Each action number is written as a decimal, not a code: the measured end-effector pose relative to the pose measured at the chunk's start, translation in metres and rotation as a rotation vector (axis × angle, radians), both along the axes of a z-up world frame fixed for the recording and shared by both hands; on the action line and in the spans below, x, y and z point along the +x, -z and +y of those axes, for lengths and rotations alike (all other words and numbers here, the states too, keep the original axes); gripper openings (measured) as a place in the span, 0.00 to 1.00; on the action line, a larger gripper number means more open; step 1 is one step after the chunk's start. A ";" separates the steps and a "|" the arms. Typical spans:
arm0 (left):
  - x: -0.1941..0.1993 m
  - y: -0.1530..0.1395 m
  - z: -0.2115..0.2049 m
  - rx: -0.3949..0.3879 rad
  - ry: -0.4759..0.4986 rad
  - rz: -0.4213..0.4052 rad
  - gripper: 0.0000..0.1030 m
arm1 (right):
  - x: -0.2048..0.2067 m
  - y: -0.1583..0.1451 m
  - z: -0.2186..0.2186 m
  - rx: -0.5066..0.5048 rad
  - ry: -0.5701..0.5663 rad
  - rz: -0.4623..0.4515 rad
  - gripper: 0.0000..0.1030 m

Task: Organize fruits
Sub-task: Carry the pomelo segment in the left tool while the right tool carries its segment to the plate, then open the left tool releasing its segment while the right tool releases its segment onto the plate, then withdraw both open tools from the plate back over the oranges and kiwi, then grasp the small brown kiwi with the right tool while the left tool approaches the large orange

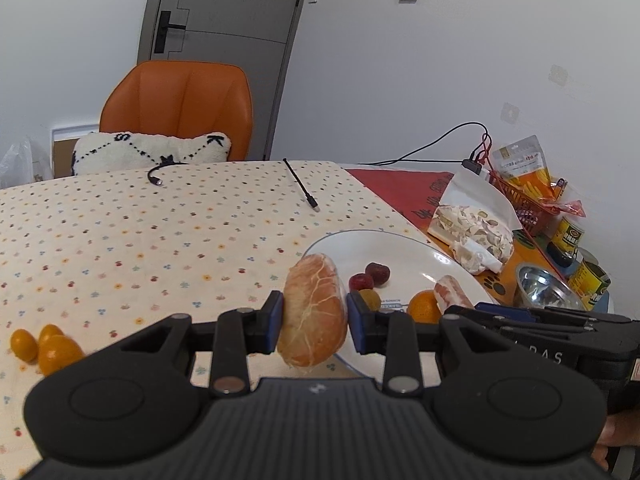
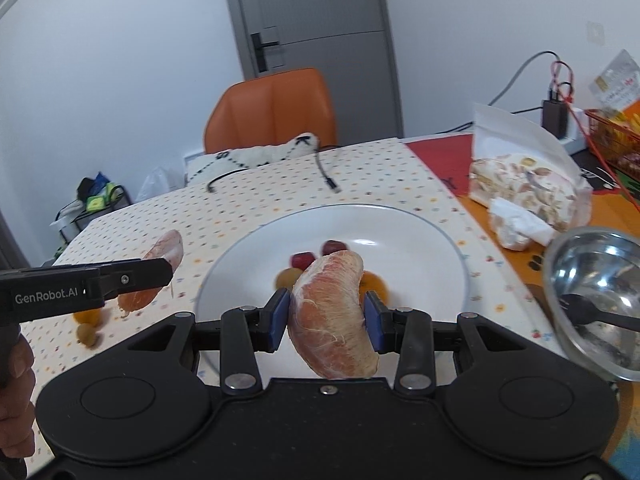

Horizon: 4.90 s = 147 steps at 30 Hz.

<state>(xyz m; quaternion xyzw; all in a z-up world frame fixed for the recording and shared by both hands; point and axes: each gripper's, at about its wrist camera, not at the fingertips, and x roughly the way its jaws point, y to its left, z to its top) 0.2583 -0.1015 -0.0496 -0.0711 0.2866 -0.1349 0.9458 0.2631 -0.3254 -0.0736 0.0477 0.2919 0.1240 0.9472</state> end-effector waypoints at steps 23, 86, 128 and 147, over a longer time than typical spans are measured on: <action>0.033 0.019 -0.035 0.007 0.022 0.053 0.32 | 0.019 0.008 -0.039 0.041 0.150 0.006 0.37; -0.050 -0.017 0.090 0.026 -0.201 -0.020 0.88 | -0.017 -0.003 0.027 0.130 -0.071 -0.004 0.78; -0.082 0.003 0.180 -0.010 -0.359 0.020 0.88 | -0.020 0.007 0.114 0.102 -0.261 0.028 0.78; -0.073 0.019 0.200 -0.056 -0.350 0.047 0.86 | -0.012 0.022 0.181 0.064 -0.394 0.101 0.60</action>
